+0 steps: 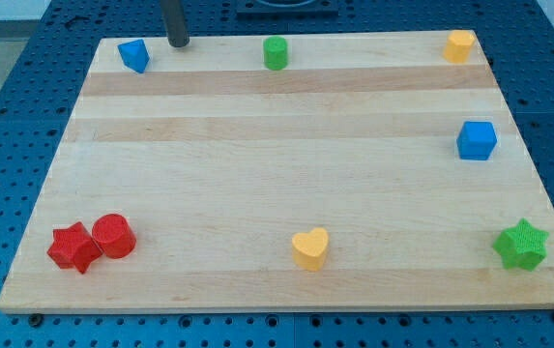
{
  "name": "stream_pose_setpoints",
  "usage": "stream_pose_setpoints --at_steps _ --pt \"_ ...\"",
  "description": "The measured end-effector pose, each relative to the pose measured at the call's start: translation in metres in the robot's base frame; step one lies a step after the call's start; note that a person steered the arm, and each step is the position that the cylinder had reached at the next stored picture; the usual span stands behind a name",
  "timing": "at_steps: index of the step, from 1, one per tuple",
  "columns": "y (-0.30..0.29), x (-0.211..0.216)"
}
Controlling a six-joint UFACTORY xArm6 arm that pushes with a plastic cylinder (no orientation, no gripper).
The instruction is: Slide blue triangle slightly up
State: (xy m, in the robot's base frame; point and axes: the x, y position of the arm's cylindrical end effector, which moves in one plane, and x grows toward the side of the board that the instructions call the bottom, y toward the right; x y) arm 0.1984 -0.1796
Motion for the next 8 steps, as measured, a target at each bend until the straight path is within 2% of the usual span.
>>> stream_pose_setpoints --at_steps 3,4,5,6,8 --pt "-0.091 0.001" --pt "-0.097 0.013" --pt "-0.091 0.049" --pt "-0.071 0.061" --pt "-0.07 0.06"
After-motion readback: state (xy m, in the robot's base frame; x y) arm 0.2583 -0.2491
